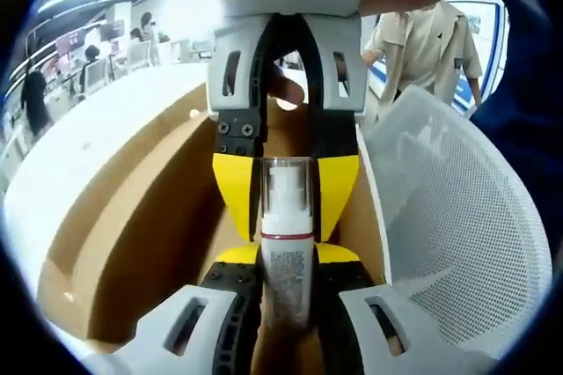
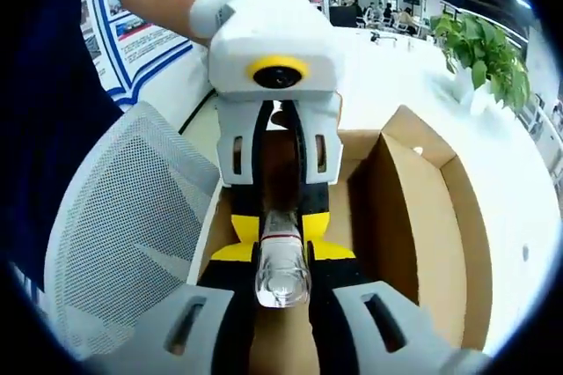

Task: Operate the shoe box by opening the lid, removing the specified soft item, and placing it in the target area until the item is outside and the box remains undamaged.

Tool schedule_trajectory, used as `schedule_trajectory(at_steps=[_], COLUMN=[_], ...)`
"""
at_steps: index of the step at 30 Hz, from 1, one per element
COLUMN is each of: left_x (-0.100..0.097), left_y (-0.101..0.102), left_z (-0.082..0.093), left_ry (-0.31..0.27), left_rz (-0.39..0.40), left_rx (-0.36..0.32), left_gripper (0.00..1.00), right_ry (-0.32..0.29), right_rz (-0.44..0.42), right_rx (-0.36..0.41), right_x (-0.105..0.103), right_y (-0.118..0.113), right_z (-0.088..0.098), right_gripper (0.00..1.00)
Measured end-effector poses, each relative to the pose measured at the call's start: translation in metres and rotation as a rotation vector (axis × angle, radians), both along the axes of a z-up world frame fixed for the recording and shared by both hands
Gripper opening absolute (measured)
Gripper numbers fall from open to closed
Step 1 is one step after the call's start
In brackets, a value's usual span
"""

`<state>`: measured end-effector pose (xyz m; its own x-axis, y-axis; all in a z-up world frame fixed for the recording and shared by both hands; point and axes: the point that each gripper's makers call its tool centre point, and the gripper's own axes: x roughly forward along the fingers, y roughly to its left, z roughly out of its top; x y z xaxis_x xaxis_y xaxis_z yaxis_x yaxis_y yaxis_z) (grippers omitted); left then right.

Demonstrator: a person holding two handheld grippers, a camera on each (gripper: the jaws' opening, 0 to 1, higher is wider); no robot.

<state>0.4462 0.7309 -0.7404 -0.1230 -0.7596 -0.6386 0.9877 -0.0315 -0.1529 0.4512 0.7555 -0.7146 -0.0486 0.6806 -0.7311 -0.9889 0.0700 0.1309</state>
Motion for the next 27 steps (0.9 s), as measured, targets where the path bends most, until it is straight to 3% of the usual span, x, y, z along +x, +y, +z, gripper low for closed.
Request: schedule_trajectory(at_steps=[4, 6, 7, 8, 14, 22, 27], left_x=[0.001, 0.01, 0.014, 0.013, 0.013, -0.003, -0.012], left_y=[0.001, 0.006, 0.003, 0.004, 0.014, 0.018, 0.022], left_z=[-0.001, -0.004, 0.0, 0.003, 0.014, 0.049, 0.059], left_ry=[0.037, 0.001, -0.03, -0.021, -0.069, -0.132, -0.136], left_rz=[0.024, 0.061, 0.066, 0.069, 0.083, 0.176, 0.207], left_rx=[0.028, 0.066, 0.034, 0.022, 0.036, -0.06, -0.081], left_gripper=[0.21, 0.29, 0.36, 0.37, 0.34, 0.35, 0.39], right_ry=[0.011, 0.007, 0.003, 0.003, -0.001, -0.012, -0.029], right_rz=[-0.007, -0.007, -0.009, -0.009, -0.026, -0.063, -0.07], right_rx=[-0.016, -0.029, -0.036, -0.044, -0.109, -0.169, -0.206], right_x=[0.0, 0.001, 0.001, 0.002, 0.009, 0.022, 0.022], right_y=[-0.002, -0.005, -0.006, -0.009, -0.028, -0.064, -0.083], right_z=[0.0, 0.0, 0.0, 0.0, 0.012, 0.041, 0.055], right_gripper=[0.17, 0.17, 0.17, 0.17, 0.17, 0.18, 0.18])
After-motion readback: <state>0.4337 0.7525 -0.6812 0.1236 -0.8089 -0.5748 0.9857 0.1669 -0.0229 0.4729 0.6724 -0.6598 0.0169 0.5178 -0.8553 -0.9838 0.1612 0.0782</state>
